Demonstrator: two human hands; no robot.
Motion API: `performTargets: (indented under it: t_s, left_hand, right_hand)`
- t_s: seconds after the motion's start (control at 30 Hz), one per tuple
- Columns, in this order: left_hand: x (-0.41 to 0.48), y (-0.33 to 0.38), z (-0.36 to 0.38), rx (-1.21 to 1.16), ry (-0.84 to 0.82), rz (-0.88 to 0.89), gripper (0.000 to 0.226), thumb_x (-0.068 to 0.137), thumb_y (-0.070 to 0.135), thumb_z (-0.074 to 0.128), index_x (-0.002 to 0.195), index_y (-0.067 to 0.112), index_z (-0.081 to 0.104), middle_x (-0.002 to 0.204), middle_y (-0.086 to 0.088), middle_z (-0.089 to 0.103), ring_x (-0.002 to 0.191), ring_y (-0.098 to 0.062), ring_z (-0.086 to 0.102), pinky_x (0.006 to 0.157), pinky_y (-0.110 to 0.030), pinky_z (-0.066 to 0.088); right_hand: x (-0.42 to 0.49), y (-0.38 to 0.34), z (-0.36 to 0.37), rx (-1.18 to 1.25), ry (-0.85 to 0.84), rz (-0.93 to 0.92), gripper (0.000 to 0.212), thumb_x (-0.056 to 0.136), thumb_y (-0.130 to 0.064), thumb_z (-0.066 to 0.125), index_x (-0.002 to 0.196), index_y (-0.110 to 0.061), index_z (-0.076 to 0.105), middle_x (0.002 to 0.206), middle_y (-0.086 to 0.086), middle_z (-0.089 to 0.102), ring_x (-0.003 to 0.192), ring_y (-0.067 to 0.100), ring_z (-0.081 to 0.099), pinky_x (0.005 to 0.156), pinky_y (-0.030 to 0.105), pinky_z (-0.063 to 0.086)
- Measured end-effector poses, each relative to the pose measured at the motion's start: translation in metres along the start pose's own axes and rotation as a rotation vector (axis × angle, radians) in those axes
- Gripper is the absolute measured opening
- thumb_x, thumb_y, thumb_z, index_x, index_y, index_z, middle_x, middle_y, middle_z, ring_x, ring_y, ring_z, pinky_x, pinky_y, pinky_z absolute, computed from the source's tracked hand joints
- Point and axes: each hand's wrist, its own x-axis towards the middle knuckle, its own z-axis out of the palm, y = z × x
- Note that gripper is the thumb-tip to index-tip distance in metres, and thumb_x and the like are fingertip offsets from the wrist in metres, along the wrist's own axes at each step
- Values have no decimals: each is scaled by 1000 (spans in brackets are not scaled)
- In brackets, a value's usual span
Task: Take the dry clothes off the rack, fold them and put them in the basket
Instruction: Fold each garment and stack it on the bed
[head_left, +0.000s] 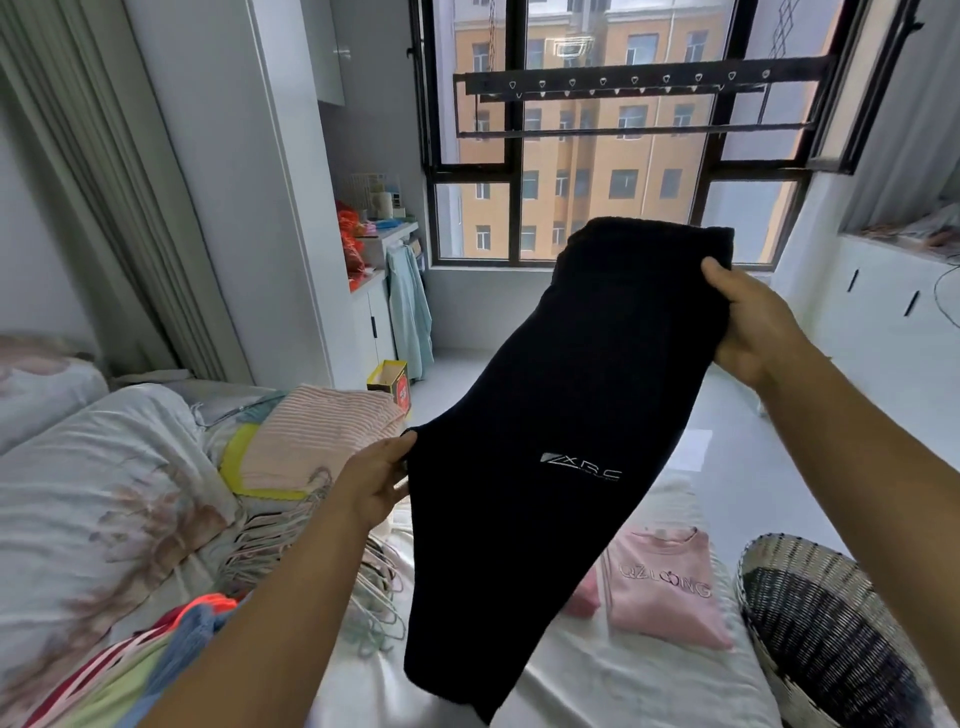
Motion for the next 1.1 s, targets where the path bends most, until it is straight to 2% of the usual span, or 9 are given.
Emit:
performTargets:
  t_s: [0.17, 0.3, 0.5, 0.63, 0.8, 0.87, 0.93, 1.03, 1.1]
  left_hand:
    - [26, 11, 3, 89, 121, 37, 24, 90, 3, 55, 73, 14, 44, 76, -3, 57, 70, -13, 56, 63, -26, 45]
    - [64, 22, 9, 98, 144, 68, 25, 90, 2, 57, 72, 13, 43, 75, -4, 57, 70, -13, 56, 62, -25, 45]
    - [129, 53, 19, -15, 118, 111, 24, 88, 2, 59, 72, 15, 45, 76, -2, 57, 71, -11, 57, 67, -25, 46]
    - [151, 82, 25, -56, 109, 221, 29, 88, 3, 59, 67, 16, 43, 61, 5, 60, 68, -8, 54, 69, -24, 45]
    - [137, 91, 15, -69, -6, 300, 20, 90, 7, 58, 72, 14, 49, 73, 1, 63, 71, -9, 60, 69, -22, 48]
    - [121, 73, 3, -43, -62, 317, 20, 90, 5, 55, 72, 11, 49, 66, 4, 66, 68, -8, 64, 74, -22, 49]
    - [99, 42, -13, -28, -95, 289, 21, 83, 5, 64, 71, 9, 48, 62, 2, 65, 65, -8, 64, 76, -25, 48]
    - [56, -25, -35, -47, -100, 181, 40, 47, 23, 91, 64, 14, 55, 62, -1, 63, 64, -10, 64, 69, -23, 53]
    - [23, -79, -45, -64, -63, 65, 64, 27, 34, 96, 71, 13, 54, 65, -4, 60, 61, -11, 62, 59, -20, 53]
  right_hand:
    - [26, 15, 9, 31, -56, -1, 33, 97, -30, 45, 126, -18, 53, 121, -1, 62, 109, 16, 61, 85, 29, 55]
    - [48, 21, 14, 28, -26, -26, 30, 96, -30, 45, 123, -19, 55, 119, -1, 63, 108, 16, 62, 80, 27, 55]
    - [92, 17, 27, 56, 6, -87, 31, 98, -32, 43, 122, -18, 56, 118, 0, 66, 106, 16, 64, 79, 27, 55]
    - [114, 3, 34, 101, -40, -113, 38, 97, -34, 44, 129, -15, 54, 121, 3, 65, 108, 18, 64, 79, 28, 54]
    - [107, -9, 42, 167, -99, -159, 37, 97, -33, 41, 126, -15, 56, 121, 3, 65, 111, 19, 62, 83, 30, 53]
    - [90, -4, 41, 173, -98, -136, 33, 98, -31, 40, 121, -16, 59, 117, 0, 67, 109, 17, 63, 82, 29, 54]
    - [64, 8, 35, 158, -97, -95, 31, 98, -29, 40, 112, -19, 66, 115, -2, 68, 108, 16, 64, 81, 28, 54]
    - [19, 37, 18, 81, -99, 5, 38, 93, -28, 42, 81, -26, 78, 98, -7, 73, 95, 9, 68, 72, 22, 55]
    - [-9, 63, 0, 47, -75, 92, 49, 95, -22, 39, 64, -28, 77, 79, -11, 74, 77, 2, 69, 63, 17, 54]
